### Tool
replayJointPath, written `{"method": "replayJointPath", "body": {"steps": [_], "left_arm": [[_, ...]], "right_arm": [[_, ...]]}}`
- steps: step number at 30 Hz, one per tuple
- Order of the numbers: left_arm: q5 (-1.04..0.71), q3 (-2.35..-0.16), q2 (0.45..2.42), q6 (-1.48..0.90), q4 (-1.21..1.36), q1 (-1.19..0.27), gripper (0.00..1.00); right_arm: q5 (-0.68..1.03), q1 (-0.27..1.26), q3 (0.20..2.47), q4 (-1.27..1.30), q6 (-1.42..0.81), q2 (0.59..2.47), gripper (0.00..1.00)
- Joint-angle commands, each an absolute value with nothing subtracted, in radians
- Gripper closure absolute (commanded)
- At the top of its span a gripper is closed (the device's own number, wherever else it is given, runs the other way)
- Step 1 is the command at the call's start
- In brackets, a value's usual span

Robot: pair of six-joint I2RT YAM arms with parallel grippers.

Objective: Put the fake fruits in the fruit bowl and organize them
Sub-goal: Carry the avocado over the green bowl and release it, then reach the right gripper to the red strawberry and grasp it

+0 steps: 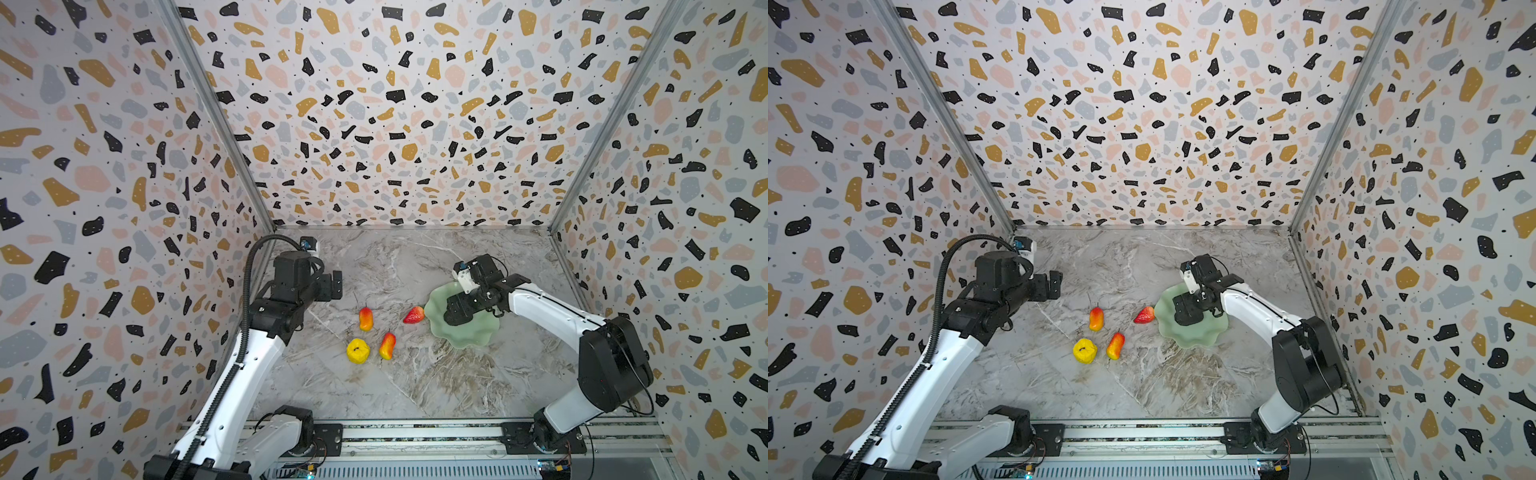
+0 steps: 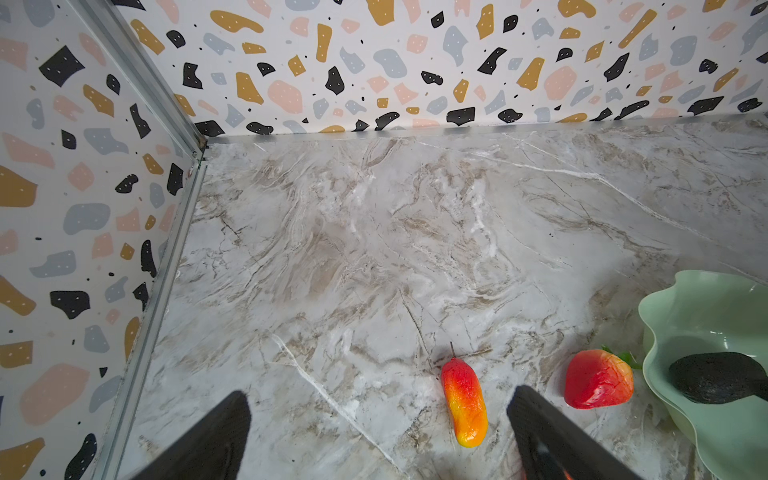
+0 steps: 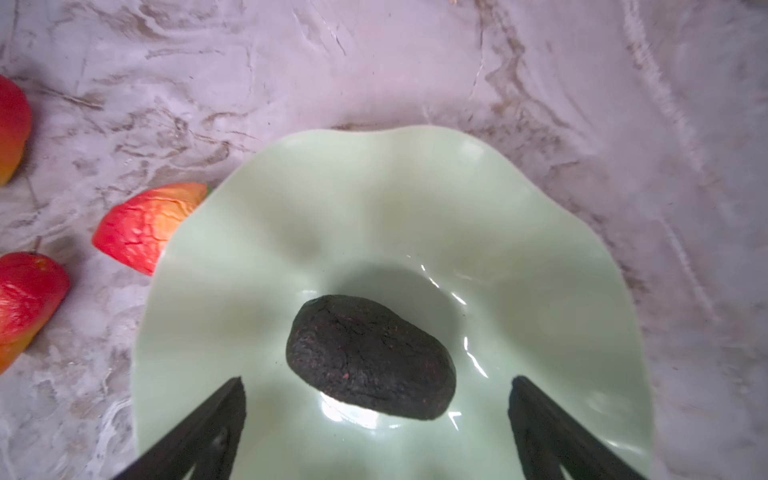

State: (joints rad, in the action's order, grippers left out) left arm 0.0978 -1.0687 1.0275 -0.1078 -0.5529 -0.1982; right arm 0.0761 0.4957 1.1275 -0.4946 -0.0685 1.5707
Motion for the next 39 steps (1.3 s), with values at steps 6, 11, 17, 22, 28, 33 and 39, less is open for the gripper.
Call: {"method": "replayJointPath", "body": {"steps": [6, 11, 17, 22, 28, 33, 39], "left_arm": [[0.11, -1.087, 1.015, -0.103, -0.543, -0.204, 0.0], [0.112, -1.087, 1.011, -0.099, -0.547, -0.204, 0.01], [0.118, -1.079, 1.0, -0.093, -0.543, -0.204, 0.0], [0.118, -1.074, 1.005, -0.088, -0.54, -0.204, 0.0], [0.12, -1.069, 1.008, -0.082, -0.541, -0.204, 0.01], [0.123, -1.066, 1.006, -0.081, -0.537, -0.204, 0.0], [0.118, -1.066, 1.012, -0.081, -0.532, -0.204, 0.0]], "right_arm": [[0.028, 0.754, 1.312, -0.602, 0.162, 1.57, 0.01], [-0.009, 0.843, 1.461, -0.681, 0.317, 1.741, 0.01], [-0.057, 0.87, 1.533, -0.699, 0.563, 1.852, 0.01], [-0.101, 0.866, 1.557, -0.665, 0.657, 1.908, 0.01], [-0.125, 0.856, 1.646, -0.707, 0.673, 2.01, 0.0], [-0.134, 0.847, 1.666, -0.724, 0.675, 2.049, 0.01], [-0.132, 0.837, 1.659, -0.733, 0.668, 2.062, 0.02]]}}
